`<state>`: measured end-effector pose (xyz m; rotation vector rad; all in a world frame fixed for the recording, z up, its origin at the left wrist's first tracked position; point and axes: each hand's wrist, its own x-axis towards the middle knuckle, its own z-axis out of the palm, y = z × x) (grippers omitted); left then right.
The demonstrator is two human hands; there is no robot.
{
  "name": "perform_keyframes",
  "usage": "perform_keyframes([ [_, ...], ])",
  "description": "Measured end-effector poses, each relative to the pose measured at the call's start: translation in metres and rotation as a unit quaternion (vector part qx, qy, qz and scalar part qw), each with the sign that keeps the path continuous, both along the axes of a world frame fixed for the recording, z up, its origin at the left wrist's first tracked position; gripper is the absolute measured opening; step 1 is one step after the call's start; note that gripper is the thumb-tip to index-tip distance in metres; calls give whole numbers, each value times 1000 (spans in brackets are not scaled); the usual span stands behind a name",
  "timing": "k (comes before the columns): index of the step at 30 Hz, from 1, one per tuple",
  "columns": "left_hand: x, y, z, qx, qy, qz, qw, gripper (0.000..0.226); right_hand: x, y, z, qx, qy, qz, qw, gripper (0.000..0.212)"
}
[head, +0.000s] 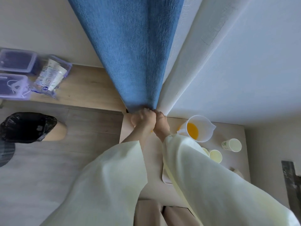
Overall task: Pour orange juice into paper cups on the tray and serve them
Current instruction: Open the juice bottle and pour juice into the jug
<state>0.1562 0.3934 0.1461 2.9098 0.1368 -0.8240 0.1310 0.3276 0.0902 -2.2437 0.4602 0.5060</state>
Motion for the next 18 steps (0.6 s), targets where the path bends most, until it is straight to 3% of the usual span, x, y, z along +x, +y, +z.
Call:
perform_keyframes([
  [2, 4, 0, 3, -69, 8, 58, 996, 27, -1, -3, -1, -12, 5, 5, 1000, 41],
  [3, 3, 0, 2, -83, 7, 37, 996, 28, 0, -4, -1, -12, 3, 6, 1000, 42],
  [4, 1, 0, 3, -66, -2, -7, 998, 31, 0, -6, -2, -9, 4, 7, 1000, 42],
  [6, -1, 3, -2, 55, -30, -111, 992, 40, 0, -6, -3, -6, 3, 11, 1000, 43],
  [8, -1, 14, -9, 132, -80, -208, 966, 37, 1, -6, -2, -3, -3, 17, 1000, 49],
  [12, -1, 33, -11, 82, -121, -344, 928, 21, 6, -7, 1, -8, 12, 25, 1000, 62],
  [18, 11, 31, -5, 79, -111, -365, 921, 32, 8, -5, 4, -56, 25, 50, 997, 69],
])
